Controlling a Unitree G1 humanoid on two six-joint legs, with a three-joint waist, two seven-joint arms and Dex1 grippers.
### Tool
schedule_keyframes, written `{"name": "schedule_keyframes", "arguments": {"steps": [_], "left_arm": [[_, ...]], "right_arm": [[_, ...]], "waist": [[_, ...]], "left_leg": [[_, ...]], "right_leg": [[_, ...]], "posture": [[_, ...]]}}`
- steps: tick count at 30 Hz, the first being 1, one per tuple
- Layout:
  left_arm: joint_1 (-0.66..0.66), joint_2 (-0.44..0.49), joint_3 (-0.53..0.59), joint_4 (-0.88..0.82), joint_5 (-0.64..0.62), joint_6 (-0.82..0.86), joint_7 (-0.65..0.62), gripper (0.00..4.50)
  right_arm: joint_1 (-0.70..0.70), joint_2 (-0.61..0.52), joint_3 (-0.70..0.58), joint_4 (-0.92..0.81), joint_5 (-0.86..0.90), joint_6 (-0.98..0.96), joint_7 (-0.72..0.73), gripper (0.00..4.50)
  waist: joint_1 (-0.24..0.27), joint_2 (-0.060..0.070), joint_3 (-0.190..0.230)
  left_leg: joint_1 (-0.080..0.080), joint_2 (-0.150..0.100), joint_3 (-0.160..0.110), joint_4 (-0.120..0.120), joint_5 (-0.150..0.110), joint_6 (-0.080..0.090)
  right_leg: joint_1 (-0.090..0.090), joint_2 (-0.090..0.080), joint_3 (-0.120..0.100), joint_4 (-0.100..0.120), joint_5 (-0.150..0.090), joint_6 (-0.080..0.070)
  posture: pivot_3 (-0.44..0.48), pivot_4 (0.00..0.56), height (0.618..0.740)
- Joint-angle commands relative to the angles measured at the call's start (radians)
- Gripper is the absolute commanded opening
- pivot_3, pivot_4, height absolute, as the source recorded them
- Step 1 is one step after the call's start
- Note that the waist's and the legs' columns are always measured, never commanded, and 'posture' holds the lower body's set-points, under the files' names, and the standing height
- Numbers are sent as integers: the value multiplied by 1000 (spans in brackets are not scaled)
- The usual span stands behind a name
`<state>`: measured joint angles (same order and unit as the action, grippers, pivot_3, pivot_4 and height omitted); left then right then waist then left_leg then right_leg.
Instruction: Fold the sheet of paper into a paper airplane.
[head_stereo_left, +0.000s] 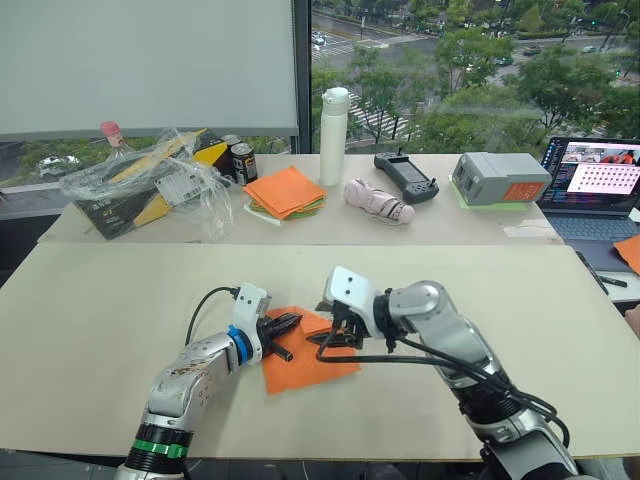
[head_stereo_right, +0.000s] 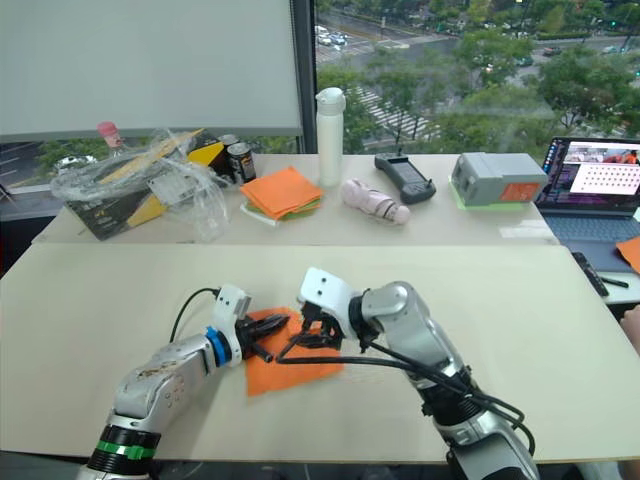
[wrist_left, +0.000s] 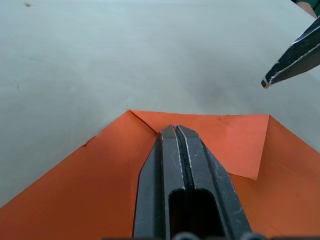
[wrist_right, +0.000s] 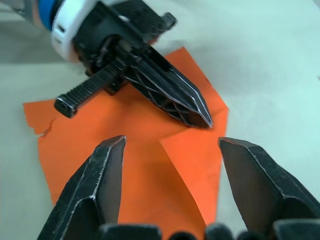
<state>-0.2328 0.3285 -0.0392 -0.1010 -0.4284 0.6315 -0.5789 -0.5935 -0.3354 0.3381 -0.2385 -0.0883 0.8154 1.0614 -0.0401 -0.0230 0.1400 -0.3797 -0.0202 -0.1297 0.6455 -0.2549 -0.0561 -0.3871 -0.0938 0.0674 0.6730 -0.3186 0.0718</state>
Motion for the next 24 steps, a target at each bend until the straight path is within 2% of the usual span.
{"name": "schedule_keyframes", "arguments": {"steps": [1, 6, 14, 24], "left_arm": [[7, -8, -14, 4, 8, 1, -1, 0], [6, -6, -15, 4, 9, 3, -3, 0], [-5, -23, -14, 3, 11, 8, 13, 0], [-15, -47, -13, -27, 1, 31, 33, 0]], "right_arm": [[-8, -2, -38, -18, 54, 37, -47, 1792], [12, 4, -17, 14, 70, 73, -130, 36], [21, 1, 39, 74, 61, 103, -252, 36], [68, -94, 135, 44, 60, 82, -254, 36]], "waist": [[0, 0, 0], [0, 0, 0], [1, 0, 0], [5, 0, -1]], "left_leg": [[0, 0, 0, 0, 0, 0], [0, 0, 0, 0, 0, 0], [0, -1, 0, 0, 0, 0], [0, -1, 0, 0, 0, 0]], "right_leg": [[0, 0, 0, 0, 0, 0], [0, 0, 0, 0, 0, 0], [0, -1, 0, 0, 0, 0], [1, -1, 0, 0, 0, 0]], "posture": [[0, 150, 740], [0, 150, 740], [0, 150, 740], [0, 150, 740]]}}
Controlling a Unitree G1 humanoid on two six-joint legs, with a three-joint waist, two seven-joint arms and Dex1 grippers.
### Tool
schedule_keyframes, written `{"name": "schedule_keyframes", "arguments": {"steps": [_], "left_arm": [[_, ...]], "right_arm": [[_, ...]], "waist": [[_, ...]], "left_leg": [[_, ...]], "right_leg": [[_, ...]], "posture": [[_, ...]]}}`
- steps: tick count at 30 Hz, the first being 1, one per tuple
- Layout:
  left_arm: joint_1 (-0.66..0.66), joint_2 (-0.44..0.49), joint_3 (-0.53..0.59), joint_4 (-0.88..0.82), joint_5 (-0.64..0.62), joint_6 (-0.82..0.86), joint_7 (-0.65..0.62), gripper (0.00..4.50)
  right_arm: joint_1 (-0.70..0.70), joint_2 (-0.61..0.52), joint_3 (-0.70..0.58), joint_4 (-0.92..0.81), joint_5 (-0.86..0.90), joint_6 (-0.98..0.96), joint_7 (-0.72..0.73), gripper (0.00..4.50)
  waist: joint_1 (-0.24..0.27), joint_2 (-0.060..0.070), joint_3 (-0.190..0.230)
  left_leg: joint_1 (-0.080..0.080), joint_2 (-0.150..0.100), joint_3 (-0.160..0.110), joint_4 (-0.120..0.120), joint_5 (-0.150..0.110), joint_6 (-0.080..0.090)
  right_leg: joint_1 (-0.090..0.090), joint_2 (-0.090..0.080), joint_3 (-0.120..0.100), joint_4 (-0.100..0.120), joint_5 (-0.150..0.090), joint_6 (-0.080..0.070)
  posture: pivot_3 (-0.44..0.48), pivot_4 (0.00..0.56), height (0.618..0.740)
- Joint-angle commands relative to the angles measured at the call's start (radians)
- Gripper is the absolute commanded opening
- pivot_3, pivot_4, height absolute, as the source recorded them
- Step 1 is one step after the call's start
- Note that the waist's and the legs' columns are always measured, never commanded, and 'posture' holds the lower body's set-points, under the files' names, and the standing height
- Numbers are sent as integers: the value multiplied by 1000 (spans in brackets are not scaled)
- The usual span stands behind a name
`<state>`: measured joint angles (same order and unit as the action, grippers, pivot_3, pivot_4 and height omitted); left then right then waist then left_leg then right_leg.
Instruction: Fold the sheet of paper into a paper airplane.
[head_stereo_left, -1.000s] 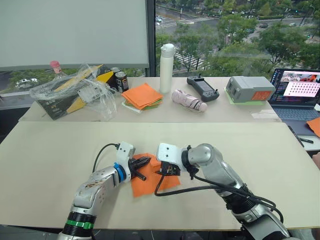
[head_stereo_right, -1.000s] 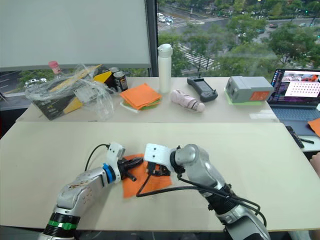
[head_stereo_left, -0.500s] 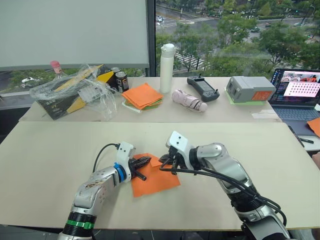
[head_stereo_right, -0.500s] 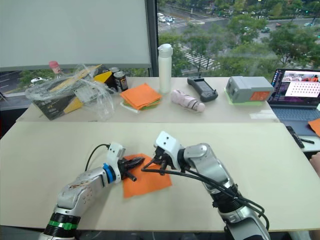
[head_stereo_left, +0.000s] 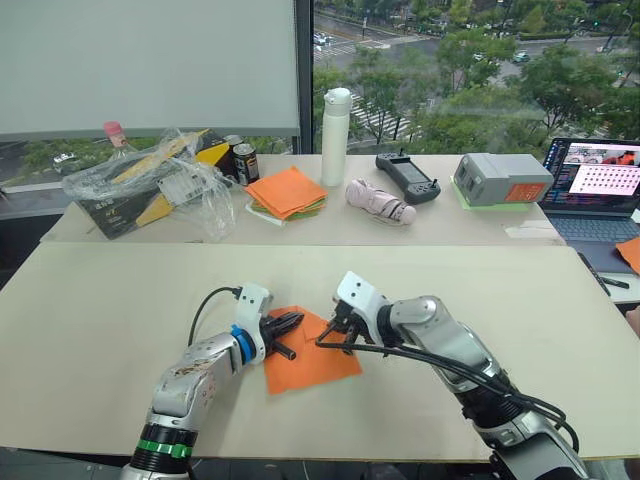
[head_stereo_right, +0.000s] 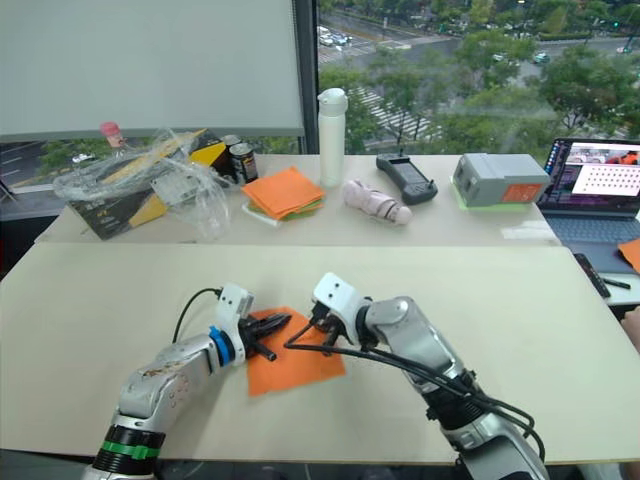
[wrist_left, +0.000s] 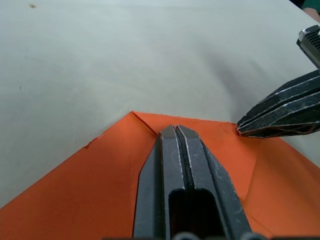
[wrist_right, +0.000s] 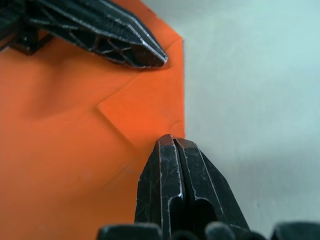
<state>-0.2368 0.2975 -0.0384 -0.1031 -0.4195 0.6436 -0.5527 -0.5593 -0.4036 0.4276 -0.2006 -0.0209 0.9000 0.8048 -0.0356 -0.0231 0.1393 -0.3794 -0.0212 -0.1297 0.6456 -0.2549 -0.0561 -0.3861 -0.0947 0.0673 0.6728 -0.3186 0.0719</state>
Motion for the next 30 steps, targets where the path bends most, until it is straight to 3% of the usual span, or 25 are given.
{"name": "schedule_keyframes", "arguments": {"steps": [1, 9, 20, 30], "left_arm": [[-15, -21, -13, -30, -12, 24, 10, 0], [-39, -58, -12, -35, -19, 54, 27, 0], [-67, -26, 10, 99, 56, -13, 55, 0], [-38, -17, -14, 87, 62, -23, 41, 0]], "right_arm": [[36, -29, 48, 6, -6, -4, -1, 36], [40, -38, 67, 8, -8, -17, -18, 36], [55, -61, 68, -24, -5, -2, -24, 36], [83, -82, 37, -53, 12, 7, -38, 36]], "waist": [[1, 0, 0], [-3, 0, 0], [-3, -1, -2], [-3, -1, -3]], "left_leg": [[0, 0, 0, 0, 0, 0], [0, 0, 0, 0, 0, 0], [1, 0, 0, 0, 0, 0], [1, 0, 0, 0, 0, 0]], "right_leg": [[0, 0, 0, 0, 0, 0], [0, 0, 0, 0, 0, 0], [1, 0, 0, 0, 0, 0], [1, 0, 0, 0, 0, 0]], "posture": [[0, 150, 740], [0, 150, 740], [0, 150, 740], [0, 150, 740]]}}
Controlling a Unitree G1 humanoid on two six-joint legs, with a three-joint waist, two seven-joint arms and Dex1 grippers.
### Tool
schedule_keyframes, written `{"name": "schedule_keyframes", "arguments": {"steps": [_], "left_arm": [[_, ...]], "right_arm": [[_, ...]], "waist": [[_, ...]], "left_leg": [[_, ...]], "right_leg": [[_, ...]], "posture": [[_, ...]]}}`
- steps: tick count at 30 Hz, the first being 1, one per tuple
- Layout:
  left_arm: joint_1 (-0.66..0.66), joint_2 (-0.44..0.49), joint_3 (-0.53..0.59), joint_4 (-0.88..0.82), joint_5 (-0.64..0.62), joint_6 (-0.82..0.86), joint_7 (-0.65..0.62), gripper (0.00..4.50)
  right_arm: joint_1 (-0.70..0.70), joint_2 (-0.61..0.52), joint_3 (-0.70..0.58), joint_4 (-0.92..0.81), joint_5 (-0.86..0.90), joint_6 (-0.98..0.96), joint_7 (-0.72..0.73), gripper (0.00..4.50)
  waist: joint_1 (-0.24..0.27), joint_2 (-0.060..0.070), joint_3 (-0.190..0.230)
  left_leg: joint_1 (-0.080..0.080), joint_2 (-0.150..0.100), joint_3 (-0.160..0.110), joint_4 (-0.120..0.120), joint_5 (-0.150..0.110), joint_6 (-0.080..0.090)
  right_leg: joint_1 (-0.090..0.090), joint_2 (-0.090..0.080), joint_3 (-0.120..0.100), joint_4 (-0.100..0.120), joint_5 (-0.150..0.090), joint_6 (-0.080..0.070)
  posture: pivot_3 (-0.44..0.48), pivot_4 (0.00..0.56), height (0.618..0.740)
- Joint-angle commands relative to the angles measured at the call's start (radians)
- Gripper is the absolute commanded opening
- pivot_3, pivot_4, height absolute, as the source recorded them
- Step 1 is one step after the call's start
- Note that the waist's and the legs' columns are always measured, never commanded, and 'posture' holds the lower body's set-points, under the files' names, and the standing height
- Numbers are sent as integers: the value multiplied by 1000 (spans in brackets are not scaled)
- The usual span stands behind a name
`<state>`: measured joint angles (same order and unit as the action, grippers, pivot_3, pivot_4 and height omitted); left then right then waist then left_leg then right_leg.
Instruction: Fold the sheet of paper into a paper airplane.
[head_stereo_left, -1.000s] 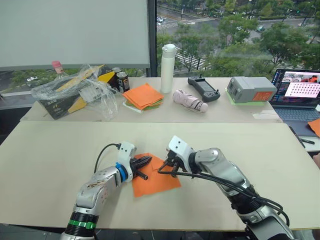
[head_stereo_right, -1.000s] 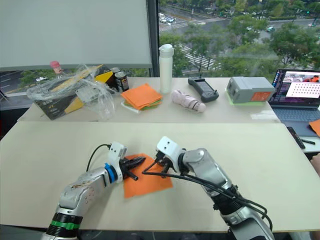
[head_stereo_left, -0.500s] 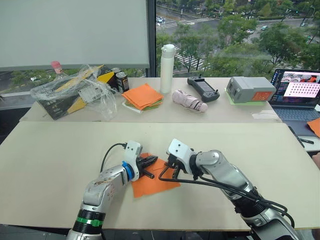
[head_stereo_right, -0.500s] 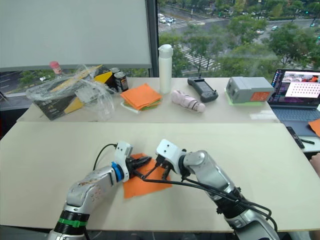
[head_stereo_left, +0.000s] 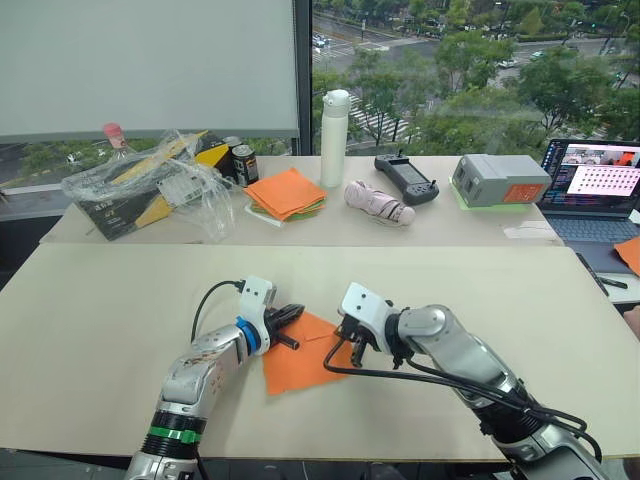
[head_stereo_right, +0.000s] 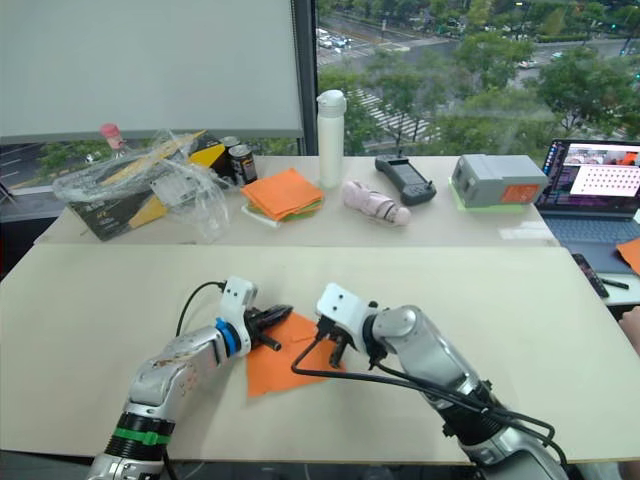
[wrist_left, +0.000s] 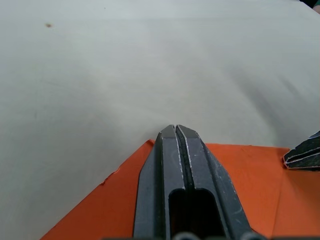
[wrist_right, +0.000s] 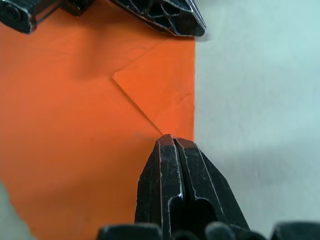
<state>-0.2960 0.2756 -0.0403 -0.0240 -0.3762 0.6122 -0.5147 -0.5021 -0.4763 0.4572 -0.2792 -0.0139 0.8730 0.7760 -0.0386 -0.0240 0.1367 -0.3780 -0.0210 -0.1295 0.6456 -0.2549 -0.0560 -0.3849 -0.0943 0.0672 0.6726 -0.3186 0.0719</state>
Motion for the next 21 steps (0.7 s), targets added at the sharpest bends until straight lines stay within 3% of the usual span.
{"name": "schedule_keyframes", "arguments": {"steps": [1, 6, 13, 21], "left_arm": [[22, 2, -15, 7, 19, 9, 5, 0], [24, -11, -16, 4, 24, 11, 9, 0], [34, -16, -6, -9, 25, 17, 17, 0], [36, -18, -3, -20, 24, 22, 22, 0]], "right_arm": [[23, 9, -6, 32, 11, 23, -21, 36], [-17, 72, -40, 71, 15, 24, -76, 36], [-74, 95, -75, 22, 84, 64, -47, 36], [-71, 113, -11, 90, 63, -4, -72, 36]], "waist": [[-1, 0, 0], [-2, 0, 0], [-1, 0, 0], [-4, 0, 0]], "left_leg": [[0, 0, 0, 0, 0, 0], [2, 0, 0, 0, 0, 0], [1, 0, 0, 0, 0, 0], [0, 0, 0, 0, 0, 0]], "right_leg": [[0, 0, 0, 0, 0, 0], [2, 0, 0, 0, 0, 0], [1, 0, 0, 0, 0, 0], [0, 0, 0, 0, 0, 0]], "posture": [[0, 150, 740], [0, 150, 740], [0, 150, 740], [0, 150, 740]]}}
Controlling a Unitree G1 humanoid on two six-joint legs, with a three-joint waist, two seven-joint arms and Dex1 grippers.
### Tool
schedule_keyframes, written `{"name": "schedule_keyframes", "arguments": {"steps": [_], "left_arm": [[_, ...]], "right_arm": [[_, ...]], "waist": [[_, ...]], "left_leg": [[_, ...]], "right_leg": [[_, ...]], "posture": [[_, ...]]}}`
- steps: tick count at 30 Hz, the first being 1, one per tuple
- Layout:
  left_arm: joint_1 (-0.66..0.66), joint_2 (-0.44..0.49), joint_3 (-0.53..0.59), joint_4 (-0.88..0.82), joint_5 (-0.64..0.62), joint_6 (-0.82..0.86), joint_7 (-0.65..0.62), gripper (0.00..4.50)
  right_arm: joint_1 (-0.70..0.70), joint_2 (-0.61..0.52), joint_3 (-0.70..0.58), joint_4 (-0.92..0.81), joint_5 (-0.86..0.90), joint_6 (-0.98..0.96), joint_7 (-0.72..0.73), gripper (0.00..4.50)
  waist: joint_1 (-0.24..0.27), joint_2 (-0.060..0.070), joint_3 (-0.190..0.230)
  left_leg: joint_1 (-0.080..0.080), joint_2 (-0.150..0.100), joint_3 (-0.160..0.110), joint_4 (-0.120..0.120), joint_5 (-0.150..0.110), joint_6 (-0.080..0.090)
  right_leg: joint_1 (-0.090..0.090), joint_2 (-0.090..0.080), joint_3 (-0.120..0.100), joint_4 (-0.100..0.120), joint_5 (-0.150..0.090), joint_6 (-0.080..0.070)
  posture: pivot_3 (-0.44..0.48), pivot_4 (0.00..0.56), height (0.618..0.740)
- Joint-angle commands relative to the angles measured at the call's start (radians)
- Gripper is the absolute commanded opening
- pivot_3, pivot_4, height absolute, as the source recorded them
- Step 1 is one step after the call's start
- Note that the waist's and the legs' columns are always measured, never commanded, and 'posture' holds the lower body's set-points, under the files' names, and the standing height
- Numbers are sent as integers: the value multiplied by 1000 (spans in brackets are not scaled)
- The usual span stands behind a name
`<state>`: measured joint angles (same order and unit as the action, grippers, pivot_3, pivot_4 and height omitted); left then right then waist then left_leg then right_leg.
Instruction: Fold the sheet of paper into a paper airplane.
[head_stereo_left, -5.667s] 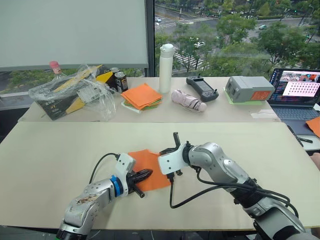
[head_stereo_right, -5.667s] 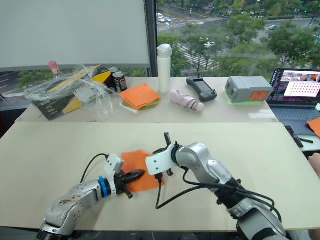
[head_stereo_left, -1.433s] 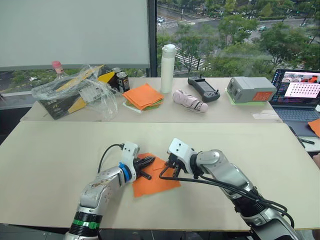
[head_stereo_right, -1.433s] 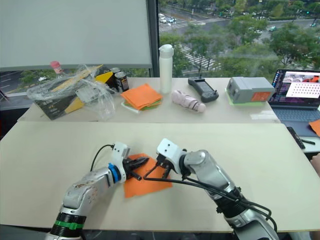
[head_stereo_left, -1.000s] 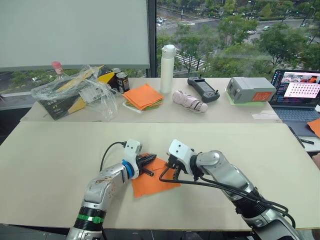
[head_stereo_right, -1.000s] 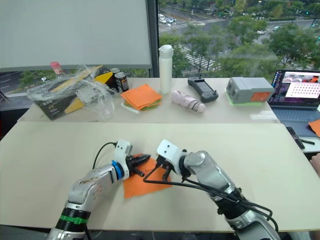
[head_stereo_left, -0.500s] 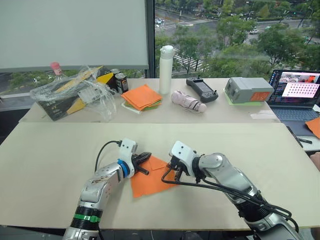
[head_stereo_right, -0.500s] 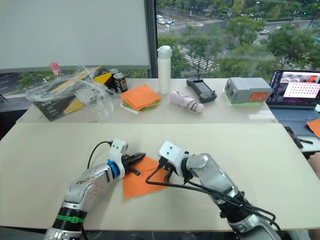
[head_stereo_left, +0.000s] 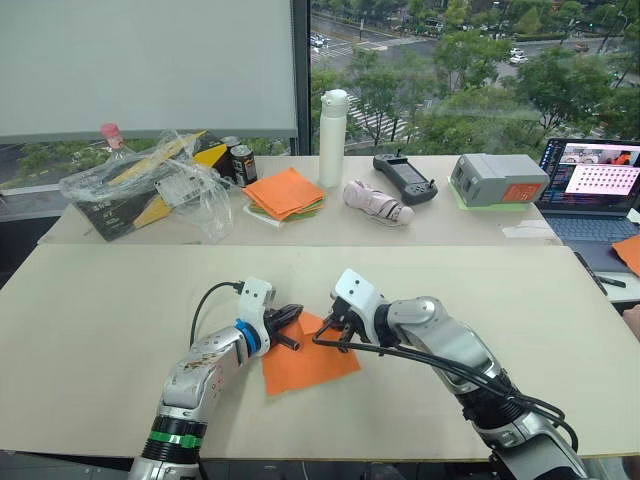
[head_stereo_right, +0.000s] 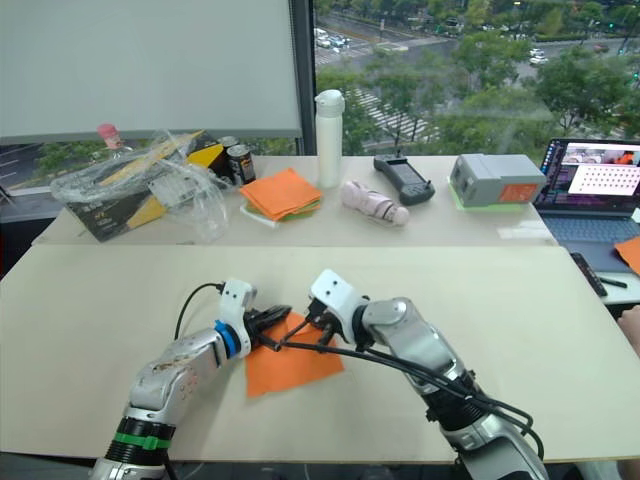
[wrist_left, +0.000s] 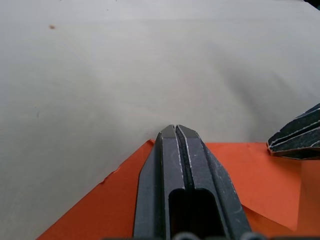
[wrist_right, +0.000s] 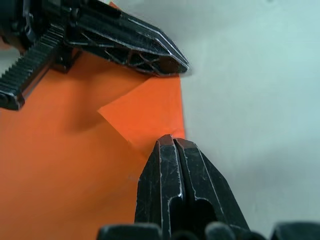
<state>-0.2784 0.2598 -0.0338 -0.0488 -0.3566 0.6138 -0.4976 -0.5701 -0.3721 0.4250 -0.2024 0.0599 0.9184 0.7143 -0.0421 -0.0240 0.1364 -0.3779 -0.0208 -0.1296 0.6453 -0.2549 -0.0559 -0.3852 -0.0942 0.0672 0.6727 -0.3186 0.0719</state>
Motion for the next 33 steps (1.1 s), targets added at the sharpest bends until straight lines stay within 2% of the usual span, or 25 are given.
{"name": "schedule_keyframes", "arguments": {"steps": [1, 12, 15, 21, 28, 33], "left_arm": [[19, -2, -9, 4, 5, 21, 6, 0], [25, 1, 6, -16, -2, 29, 13, 0], [28, -2, 46, -52, -40, 51, 17, 0], [26, -1, 186, -167, -215, 184, 27, 0], [43, 30, 359, -260, -419, 375, 100, 0], [118, 40, 522, -312, -610, 492, 184, 0]], "right_arm": [[-2, 11, 30, 26, -17, -62, -14, 36], [18, 28, 71, 115, -57, -135, -32, 36], [26, 24, 81, 118, -59, -136, -25, 36], [31, 19, 94, 124, -65, -141, -16, 36], [31, 17, 109, 137, -73, -159, -2, 36], [25, 23, 118, 155, -81, -176, 10, 36]], "waist": [[0, 0, 0], [-2, 0, 0], [-4, 0, 0], [-4, 0, 0], [-5, 0, 0], [-8, 0, 0]], "left_leg": [[0, 0, 0, 0, 0, 0], [1, 0, 0, 0, 0, 0], [1, 0, 0, 0, 0, 0], [1, 1, 0, 0, 0, 0], [1, 1, 0, 0, 0, 0], [1, 2, -1, -1, 0, 0]], "right_leg": [[0, 0, 0, 0, 0, 0], [0, 0, 0, 0, 0, 0], [0, 0, 0, 0, 0, 0], [0, 1, 0, 1, 0, 0], [0, 1, 0, 1, 0, 0], [0, 1, 0, 1, 0, 0]], "posture": [[0, 150, 740], [0, 150, 740], [0, 150, 740], [0, 150, 740], [0, 150, 740], [0, 150, 740]]}}
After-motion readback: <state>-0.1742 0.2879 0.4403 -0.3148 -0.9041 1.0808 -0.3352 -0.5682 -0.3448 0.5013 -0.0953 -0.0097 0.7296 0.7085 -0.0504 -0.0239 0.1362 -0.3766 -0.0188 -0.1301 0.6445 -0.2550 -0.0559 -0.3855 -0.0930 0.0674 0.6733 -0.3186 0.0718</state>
